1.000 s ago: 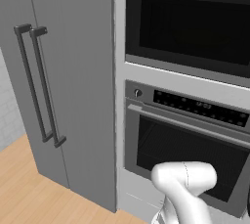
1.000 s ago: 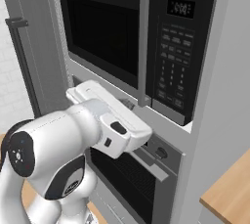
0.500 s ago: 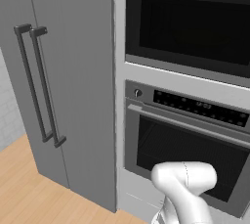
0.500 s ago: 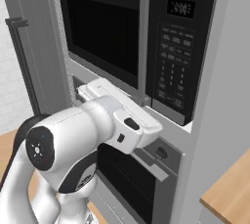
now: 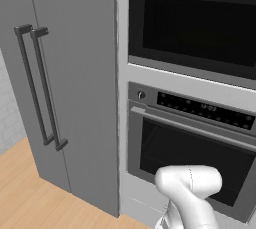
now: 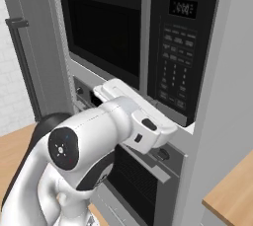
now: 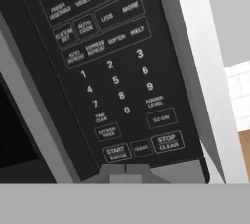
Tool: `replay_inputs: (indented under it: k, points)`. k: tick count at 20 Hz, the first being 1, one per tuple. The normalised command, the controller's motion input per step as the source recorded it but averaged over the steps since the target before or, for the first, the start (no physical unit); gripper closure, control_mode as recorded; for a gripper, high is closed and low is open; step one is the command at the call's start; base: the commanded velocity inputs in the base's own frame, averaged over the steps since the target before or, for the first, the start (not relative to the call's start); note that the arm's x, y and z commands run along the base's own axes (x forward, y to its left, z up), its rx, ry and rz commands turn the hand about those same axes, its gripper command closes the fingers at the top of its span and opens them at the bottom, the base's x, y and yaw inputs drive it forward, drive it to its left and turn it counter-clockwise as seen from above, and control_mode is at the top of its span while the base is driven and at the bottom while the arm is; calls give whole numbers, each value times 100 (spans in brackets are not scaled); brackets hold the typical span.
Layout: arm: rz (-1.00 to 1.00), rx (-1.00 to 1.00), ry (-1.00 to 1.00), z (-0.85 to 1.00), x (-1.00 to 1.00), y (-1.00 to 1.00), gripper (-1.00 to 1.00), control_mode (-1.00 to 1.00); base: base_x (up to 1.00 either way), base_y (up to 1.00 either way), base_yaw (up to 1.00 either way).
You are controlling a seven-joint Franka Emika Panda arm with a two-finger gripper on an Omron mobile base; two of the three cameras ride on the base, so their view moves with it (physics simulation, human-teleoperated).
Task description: Pick the garlic from the sink and place it in the bowl. Then pick the bowl and place it in the microwave. Then close the microwave door and press the start button.
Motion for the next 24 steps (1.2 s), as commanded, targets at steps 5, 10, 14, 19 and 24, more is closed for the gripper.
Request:
replay_inputs:
  k: [5,10,14,19,24]
  points:
    - [0,0,0,-24,29,0,100,-100,0,0,0]
    - [0,1,0,-10,31,-11,100,-100,0,0,0]
    - [0,0,0,-6,34,-7,100,-100,0,0,0]
    - [0,0,0,-18,28,-4,100,-100,0,0,0]
    - [4,8,0,-5,55,-47,100,-100,0,0,0]
